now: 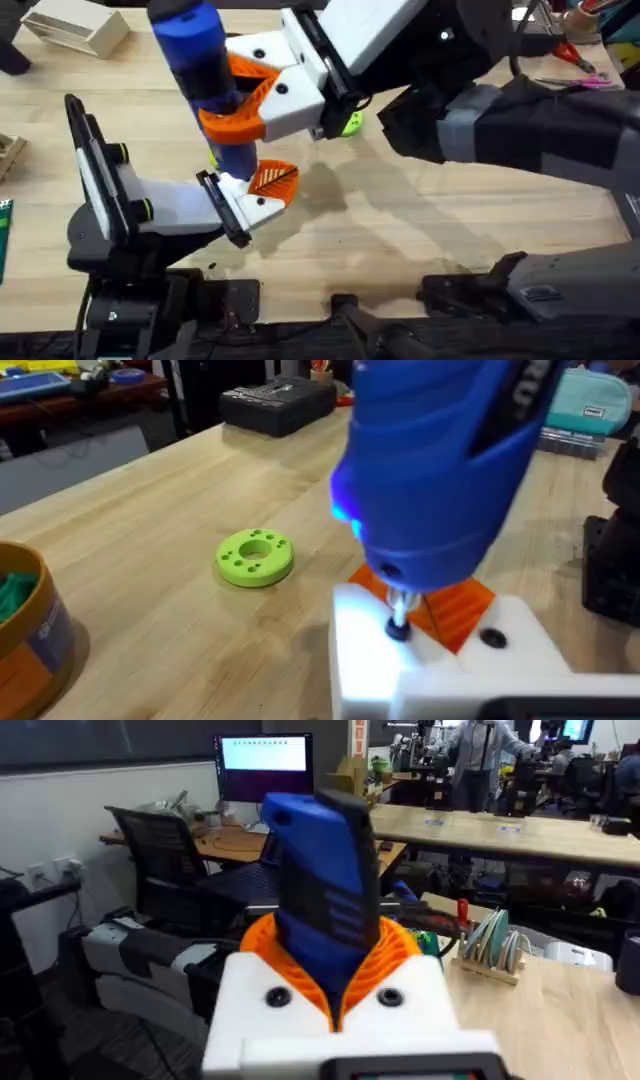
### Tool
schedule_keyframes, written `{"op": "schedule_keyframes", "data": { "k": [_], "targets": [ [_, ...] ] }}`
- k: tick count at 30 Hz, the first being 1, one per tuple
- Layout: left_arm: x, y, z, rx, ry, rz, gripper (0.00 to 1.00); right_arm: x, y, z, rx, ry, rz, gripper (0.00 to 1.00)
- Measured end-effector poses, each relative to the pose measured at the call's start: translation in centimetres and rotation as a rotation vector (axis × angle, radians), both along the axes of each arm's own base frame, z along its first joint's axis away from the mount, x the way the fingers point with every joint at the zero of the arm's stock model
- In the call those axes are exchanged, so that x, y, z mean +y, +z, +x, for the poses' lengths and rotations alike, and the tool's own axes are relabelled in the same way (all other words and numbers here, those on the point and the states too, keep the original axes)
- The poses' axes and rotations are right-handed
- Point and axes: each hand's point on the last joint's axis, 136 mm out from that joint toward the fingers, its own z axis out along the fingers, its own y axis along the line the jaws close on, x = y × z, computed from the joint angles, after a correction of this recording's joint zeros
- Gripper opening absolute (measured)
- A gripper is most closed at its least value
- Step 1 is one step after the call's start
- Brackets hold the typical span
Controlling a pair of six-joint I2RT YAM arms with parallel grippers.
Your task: Pick up the gripper from the table and insert it into the empty holder that is missing its gripper. Then pick up a screw, insert it into the mounting hole, and use the screwdriver to tighten it. Finally, clean up the table by picking up the vegetable and placing it into the bucket.
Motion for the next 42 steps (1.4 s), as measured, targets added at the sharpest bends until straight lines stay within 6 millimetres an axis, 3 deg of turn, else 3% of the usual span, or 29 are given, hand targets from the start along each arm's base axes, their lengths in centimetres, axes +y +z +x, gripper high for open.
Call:
{"op": "schedule_keyframes", "data": {
  "k": [42],
  "targets": [
    [0.00,0.00,0.00,0.000,0.000,0.000,0.011,0.09,-0.21,0.10,0.011,-0.001,-0.011,0.029]
  ]
}}
